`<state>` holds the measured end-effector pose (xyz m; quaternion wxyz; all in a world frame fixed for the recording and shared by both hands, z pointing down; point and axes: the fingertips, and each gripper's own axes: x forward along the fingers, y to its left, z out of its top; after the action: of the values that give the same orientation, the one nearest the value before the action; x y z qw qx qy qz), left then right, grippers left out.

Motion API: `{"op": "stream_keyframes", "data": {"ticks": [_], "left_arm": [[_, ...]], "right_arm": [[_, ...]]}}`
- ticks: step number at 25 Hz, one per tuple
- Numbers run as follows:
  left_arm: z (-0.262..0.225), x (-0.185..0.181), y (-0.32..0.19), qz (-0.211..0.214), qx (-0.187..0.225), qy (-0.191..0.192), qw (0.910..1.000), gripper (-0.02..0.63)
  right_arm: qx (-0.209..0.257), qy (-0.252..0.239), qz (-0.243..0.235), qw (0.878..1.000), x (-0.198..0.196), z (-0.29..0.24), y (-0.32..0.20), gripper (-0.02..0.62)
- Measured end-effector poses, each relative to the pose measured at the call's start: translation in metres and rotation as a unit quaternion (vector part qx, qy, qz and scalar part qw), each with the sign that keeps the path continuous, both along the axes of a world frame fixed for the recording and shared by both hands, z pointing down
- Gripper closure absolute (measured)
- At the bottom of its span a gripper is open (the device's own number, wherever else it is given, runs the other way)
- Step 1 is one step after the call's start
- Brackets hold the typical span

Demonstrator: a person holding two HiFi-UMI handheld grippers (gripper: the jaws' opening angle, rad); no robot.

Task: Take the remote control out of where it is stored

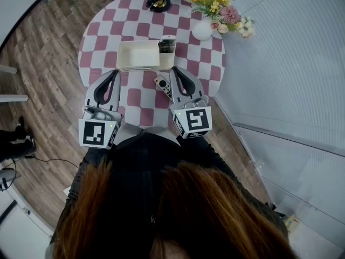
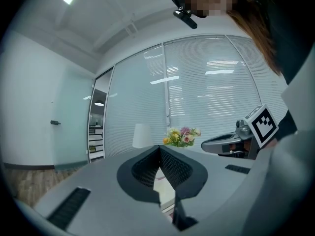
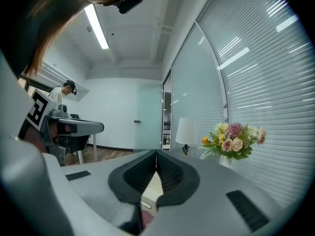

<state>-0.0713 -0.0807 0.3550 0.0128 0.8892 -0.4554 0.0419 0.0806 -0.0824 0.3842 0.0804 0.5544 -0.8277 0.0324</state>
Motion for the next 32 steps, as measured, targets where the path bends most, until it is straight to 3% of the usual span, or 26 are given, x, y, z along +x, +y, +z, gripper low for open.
{"op": "stream_keyframes", "data": {"ticks": [15,24,26,29,32], "left_arm": [[-0.012,-0.008,0.002,-0.009,0.02,0.004,0.9998,0.597],[-0.008,-0.019,0.004,-0.019,0.017,0.002,0.9997,0.597],[-0.007,-0.021,0.005,-0.021,0.018,0.001,0.9996,0.597],[-0.007,-0.025,0.007,-0.025,0.016,0.0,0.9996,0.597],[-0.007,-0.028,0.009,-0.025,0.017,0.0,0.9995,0.597]], "right_arm": [[-0.059,0.017,0.036,0.997,0.003,0.06,-0.059,0.578],[-0.134,0.05,0.045,0.989,-0.002,0.125,-0.091,0.575],[-0.148,0.059,0.053,0.986,0.0,0.137,-0.096,0.548],[-0.17,0.067,0.069,0.981,0.004,0.155,-0.103,0.453],[-0.189,0.056,0.085,0.977,0.007,0.169,-0.113,0.418]]}}
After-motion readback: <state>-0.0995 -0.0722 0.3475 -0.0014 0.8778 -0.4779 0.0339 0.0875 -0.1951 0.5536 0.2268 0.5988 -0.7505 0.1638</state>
